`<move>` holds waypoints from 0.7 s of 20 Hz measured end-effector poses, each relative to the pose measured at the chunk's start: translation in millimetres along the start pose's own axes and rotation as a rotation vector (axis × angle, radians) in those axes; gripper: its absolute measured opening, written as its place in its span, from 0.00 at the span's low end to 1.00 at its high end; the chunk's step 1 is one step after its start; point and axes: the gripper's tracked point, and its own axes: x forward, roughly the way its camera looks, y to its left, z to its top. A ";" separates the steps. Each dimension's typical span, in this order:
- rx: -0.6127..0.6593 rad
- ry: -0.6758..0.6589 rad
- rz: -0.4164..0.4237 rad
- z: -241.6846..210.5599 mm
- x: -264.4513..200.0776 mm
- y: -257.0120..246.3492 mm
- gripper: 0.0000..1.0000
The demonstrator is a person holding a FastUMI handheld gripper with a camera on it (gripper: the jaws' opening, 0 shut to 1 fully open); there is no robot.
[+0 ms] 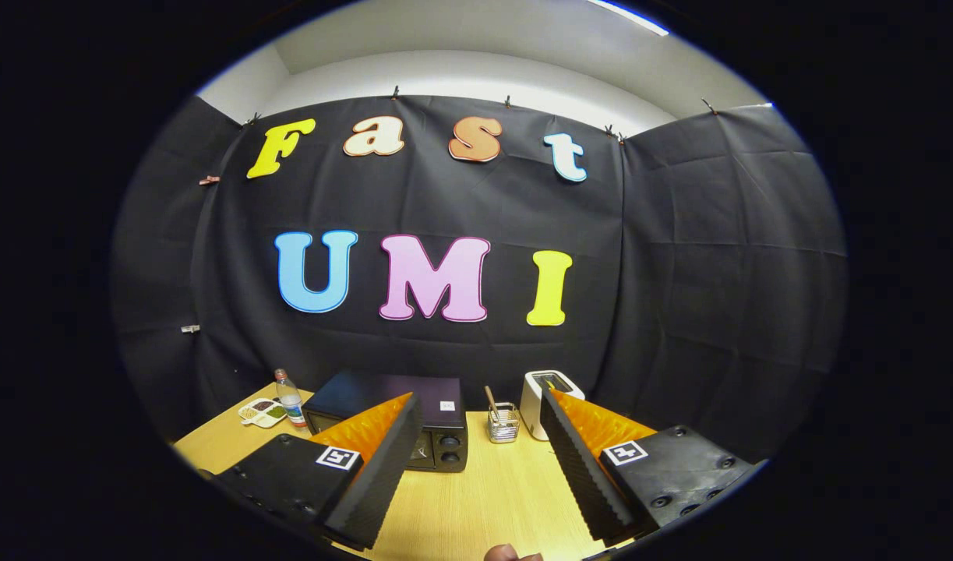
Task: Open the toaster oven, put the food inside, and close the toaster oven door.
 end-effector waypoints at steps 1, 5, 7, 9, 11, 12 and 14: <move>-0.002 0.001 0.001 -8.6 -1.5 -3.0 0.97; -0.003 -0.003 -0.001 -8.1 -4.0 -1.9 0.98; -0.003 -0.005 -0.001 -8.2 -4.8 -2.4 0.98; -0.006 -0.013 0.000 -5.9 -6.4 -1.9 0.98; -0.011 -0.014 -0.001 -6.5 -6.7 -0.8 0.97; -0.011 -0.014 -0.001 -7.0 -6.1 0.4 0.97; -0.013 -0.019 -0.004 -5.4 -5.5 1.0 0.98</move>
